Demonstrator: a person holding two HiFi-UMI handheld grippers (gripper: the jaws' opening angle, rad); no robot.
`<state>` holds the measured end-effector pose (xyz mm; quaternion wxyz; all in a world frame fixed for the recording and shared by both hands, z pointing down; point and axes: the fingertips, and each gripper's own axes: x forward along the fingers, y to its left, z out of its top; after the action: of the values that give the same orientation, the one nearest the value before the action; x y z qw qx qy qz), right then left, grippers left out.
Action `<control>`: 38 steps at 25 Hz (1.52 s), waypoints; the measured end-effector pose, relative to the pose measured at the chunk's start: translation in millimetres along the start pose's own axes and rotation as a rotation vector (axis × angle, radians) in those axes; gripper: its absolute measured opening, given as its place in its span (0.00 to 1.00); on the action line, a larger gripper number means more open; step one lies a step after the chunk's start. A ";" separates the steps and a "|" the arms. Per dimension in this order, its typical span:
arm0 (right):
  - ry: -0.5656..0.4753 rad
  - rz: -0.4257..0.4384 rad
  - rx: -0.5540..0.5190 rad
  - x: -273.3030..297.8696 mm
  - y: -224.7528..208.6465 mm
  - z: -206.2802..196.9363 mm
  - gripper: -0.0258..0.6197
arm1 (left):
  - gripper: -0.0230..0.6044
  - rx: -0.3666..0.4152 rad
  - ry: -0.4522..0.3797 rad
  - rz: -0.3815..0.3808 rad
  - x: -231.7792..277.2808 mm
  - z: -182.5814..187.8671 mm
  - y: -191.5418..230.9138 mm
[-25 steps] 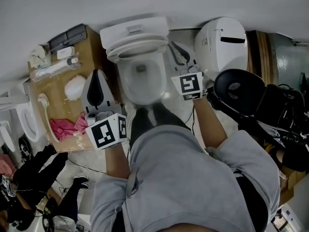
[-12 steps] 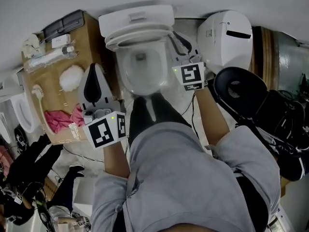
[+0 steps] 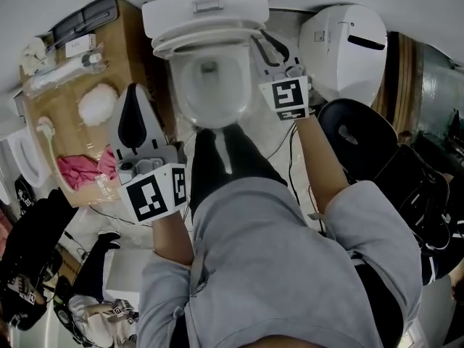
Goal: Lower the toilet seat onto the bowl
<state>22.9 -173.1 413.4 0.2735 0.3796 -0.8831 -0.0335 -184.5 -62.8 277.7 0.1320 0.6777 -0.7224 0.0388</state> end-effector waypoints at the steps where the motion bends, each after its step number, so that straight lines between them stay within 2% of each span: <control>1: 0.006 0.005 -0.003 2.8 0.5 -2.7 0.14 | 0.04 -0.001 0.005 -0.001 1.4 -2.1 -0.2; 14: 0.069 0.060 -0.009 36.3 7.8 -30.6 0.18 | 0.04 -0.003 0.055 -0.033 22.8 -22.6 -5.6; 22: 0.073 0.093 0.011 46.3 9.7 -35.2 0.20 | 0.04 -0.007 0.064 -0.017 30.2 -27.4 -1.8; 30: 0.086 0.181 -0.030 47.8 24.3 -37.2 0.21 | 0.04 -0.011 0.070 -0.010 33.3 -31.9 1.5; 38: 0.089 0.184 -0.017 43.9 29.2 -41.6 0.21 | 0.04 -0.008 0.072 -0.013 29.4 -35.2 -2.3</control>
<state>0.3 -176.5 476.6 0.3175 0.2957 -0.9010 0.0011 -178.8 -83.2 318.4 0.1608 0.6798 -0.7131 0.0592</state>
